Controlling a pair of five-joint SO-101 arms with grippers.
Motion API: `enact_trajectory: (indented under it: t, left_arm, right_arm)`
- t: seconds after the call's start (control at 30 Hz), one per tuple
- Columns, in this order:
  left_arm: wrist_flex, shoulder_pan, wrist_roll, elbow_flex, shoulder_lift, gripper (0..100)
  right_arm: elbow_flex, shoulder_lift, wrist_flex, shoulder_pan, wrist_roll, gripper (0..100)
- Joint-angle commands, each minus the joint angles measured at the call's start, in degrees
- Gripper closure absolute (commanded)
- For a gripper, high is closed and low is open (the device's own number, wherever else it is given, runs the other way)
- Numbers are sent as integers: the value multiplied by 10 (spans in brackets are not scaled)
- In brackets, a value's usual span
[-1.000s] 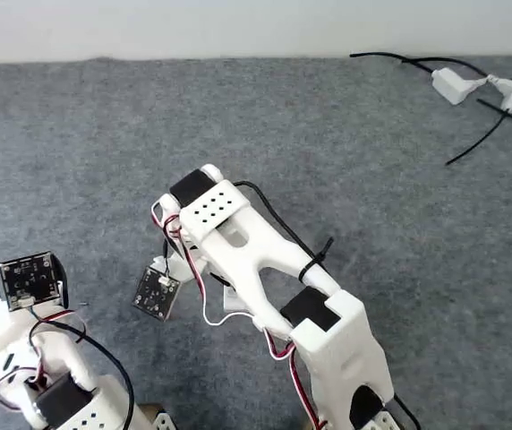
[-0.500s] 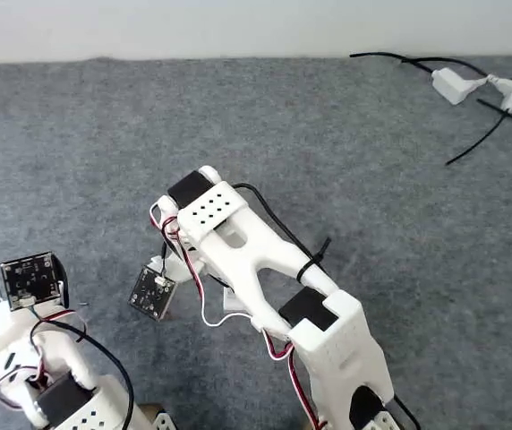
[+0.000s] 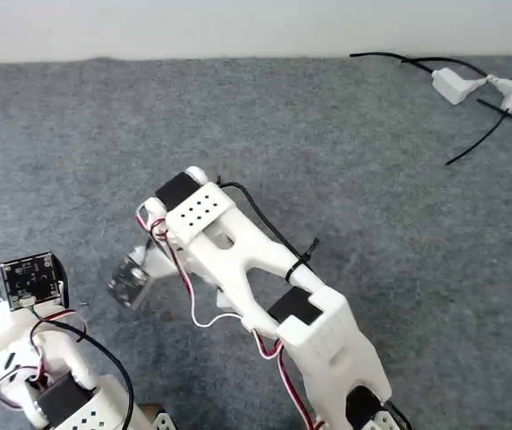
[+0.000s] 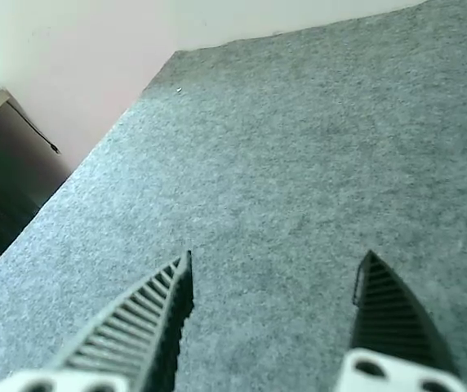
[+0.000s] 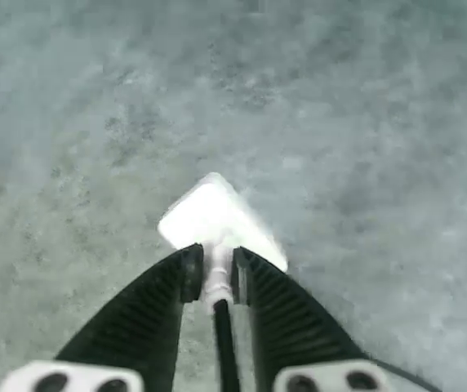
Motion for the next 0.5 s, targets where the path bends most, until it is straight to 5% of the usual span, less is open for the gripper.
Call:
enact_trajectory:
  t: [0.0,0.47]
  left_arm:
    - [-16,0,0,-5,-8,688]
    - [-16,4,1,0,-8,687]
  right_arm:
    - [-98,-11,21,-4,-96,779]
    - [-258,-250,24,36,-260,790]
